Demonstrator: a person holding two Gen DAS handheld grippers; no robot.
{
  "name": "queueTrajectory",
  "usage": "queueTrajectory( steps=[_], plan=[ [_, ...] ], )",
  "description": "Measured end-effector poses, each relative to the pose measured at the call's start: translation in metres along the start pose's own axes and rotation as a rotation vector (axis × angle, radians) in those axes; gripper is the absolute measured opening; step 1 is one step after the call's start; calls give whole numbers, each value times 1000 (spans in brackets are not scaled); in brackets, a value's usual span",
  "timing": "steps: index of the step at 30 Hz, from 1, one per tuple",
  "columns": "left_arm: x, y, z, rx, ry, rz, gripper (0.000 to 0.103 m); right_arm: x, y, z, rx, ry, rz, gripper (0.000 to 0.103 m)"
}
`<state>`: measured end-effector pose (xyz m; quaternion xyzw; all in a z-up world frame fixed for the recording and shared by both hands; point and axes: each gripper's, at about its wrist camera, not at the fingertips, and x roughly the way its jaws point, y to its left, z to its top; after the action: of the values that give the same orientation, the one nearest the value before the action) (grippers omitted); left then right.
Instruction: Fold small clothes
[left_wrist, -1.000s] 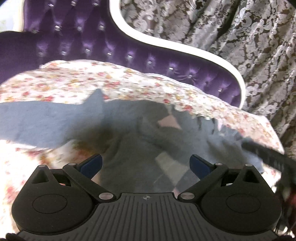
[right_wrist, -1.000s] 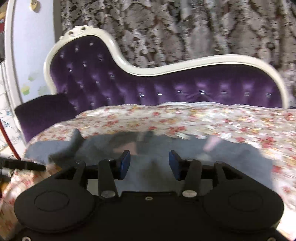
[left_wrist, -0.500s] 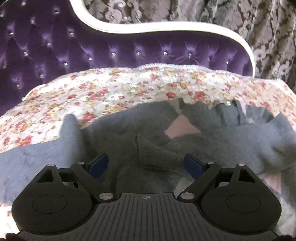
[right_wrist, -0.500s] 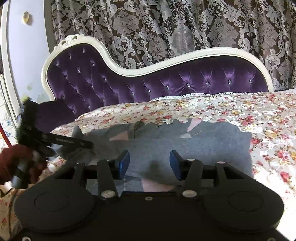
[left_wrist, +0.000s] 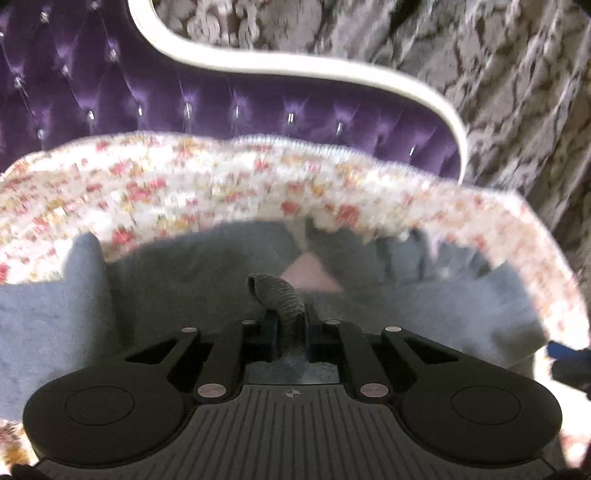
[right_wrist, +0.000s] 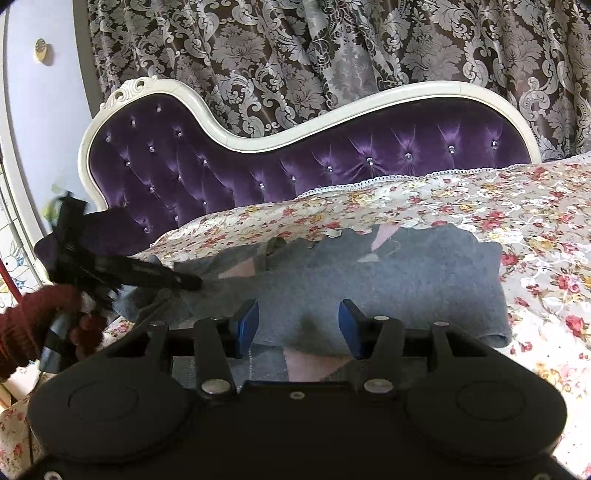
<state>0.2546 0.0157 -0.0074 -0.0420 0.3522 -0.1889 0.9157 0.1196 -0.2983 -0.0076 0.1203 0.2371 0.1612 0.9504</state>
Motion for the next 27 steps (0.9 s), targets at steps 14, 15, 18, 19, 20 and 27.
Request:
queueTrajectory(
  steps=[14, 15, 18, 19, 20, 27],
  plan=[
    [4, 28, -2, -25, 32, 84, 12, 21, -74, 35, 55, 29, -264, 60],
    [6, 28, -3, -26, 34, 87, 12, 28, -81, 37, 63, 48, -288, 59],
    [6, 31, -6, -36, 33, 87, 12, 45, -102, 38, 127, 103, -312, 56],
    [4, 32, -6, -37, 31, 87, 12, 51, -108, 37, 155, 125, -321, 54],
    [4, 32, -6, -38, 30, 86, 12, 55, -111, 36, 180, 142, -322, 54],
    [5, 29, -4, -22, 35, 67, 17, 51, -111, 41, 122, 165, -362, 11]
  ],
)
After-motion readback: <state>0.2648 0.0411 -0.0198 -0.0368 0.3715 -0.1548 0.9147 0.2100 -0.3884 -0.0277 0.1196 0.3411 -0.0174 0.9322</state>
